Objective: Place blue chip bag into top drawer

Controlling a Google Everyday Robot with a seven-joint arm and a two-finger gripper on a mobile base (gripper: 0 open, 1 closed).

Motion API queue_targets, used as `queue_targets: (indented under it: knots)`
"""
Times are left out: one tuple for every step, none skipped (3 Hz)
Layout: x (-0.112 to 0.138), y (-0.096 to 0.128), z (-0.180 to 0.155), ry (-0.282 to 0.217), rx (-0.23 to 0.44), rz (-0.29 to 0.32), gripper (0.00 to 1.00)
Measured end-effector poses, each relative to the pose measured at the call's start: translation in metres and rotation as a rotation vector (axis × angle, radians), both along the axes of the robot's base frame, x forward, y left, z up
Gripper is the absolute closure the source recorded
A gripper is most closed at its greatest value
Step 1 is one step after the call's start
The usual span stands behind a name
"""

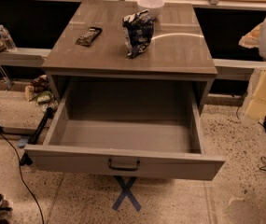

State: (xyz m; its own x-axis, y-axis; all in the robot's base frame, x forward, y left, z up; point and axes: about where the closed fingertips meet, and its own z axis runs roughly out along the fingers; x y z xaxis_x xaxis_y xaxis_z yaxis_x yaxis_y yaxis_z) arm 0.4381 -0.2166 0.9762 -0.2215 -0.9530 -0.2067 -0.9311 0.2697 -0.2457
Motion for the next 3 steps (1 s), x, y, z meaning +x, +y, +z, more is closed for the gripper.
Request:
queue_targets:
  knots:
    - [0.000,0.000,0.000,0.000,0.000,0.000,0.00]
    - [0.014,0.004,-0.001,-0.040,0.074,-0.017,0.00]
    - [0.065,0.024,-0.006,-0.140,0.214,-0.053,0.00]
